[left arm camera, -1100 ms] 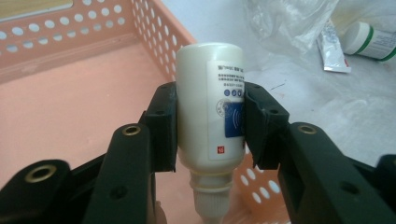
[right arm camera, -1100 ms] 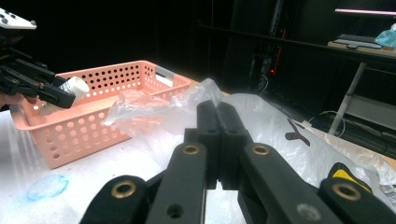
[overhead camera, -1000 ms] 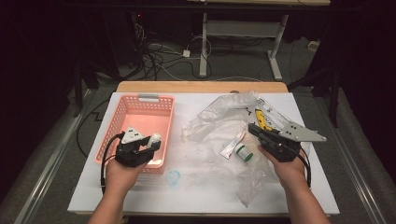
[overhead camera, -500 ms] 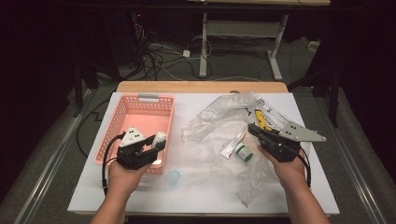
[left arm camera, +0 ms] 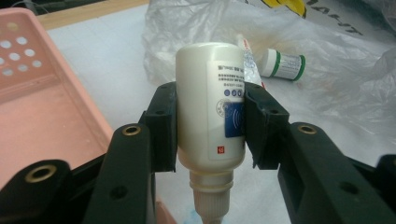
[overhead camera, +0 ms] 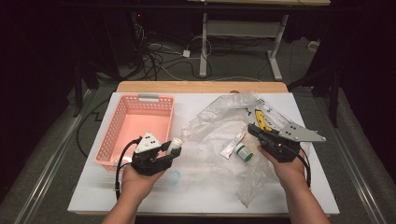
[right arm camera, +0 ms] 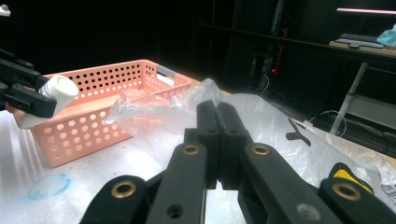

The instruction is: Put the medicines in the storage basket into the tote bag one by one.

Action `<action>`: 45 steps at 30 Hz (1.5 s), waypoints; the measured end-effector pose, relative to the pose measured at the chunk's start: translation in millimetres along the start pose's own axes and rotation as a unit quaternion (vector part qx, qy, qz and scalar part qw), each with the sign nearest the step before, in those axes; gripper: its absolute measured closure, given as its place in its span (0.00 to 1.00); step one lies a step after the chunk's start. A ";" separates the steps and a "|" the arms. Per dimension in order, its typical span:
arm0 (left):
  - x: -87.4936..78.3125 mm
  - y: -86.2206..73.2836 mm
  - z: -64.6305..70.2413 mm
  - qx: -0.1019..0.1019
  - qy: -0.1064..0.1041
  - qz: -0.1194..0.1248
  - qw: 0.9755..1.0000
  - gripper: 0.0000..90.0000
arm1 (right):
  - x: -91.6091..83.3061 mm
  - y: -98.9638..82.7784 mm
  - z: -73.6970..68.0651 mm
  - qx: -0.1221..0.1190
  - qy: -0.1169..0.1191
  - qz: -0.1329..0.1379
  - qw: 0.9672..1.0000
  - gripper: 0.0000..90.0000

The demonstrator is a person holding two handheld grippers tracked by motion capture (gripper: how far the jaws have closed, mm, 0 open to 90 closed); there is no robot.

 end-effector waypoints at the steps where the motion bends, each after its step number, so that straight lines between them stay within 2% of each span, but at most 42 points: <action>1: 1.7 -0.7 1.2 -0.001 -0.003 -0.001 1.000 0.64 | 0.2 0.0 -0.2 0.000 0.000 0.000 1.000 1.00; 11: 17.8 -6.5 13.3 0.006 -0.019 -0.018 1.000 0.64 | 0.7 -0.2 -1.1 -0.001 0.000 -0.001 1.000 1.00; 20: 31.2 -11.0 21.6 0.016 -0.024 -0.034 0.999 0.64 | 1.6 -0.8 -2.0 0.000 0.001 -0.003 1.000 1.00; 26: 42.7 -12.3 26.2 0.016 -0.035 -0.041 0.998 0.64 | 2.5 -1.2 -2.6 0.000 0.004 -0.004 1.000 1.00; 28: 48.1 -10.5 28.8 0.015 -0.035 -0.040 0.998 0.64 | 2.7 -1.4 -2.5 -0.001 0.003 -0.004 1.000 1.00; 35: 69.2 -0.1 40.0 0.033 -0.032 -0.040 0.998 0.64 | 2.1 -2.2 0.2 0.004 0.000 -0.003 1.000 1.00; 45: 106.7 16.6 46.9 0.038 -0.032 -0.039 0.998 0.64 | 2.0 -1.9 -0.3 0.006 0.002 -0.002 1.000 1.00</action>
Point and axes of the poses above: each handheld gripper's, and its own axes: x roughly forward along the jaws, y roughly out of its top, z roughly to its right, the point moved 2 cm from there along x, roughly forward along the jaws, and after that the axes turned 1 degree about z, right-handed, at the moved point
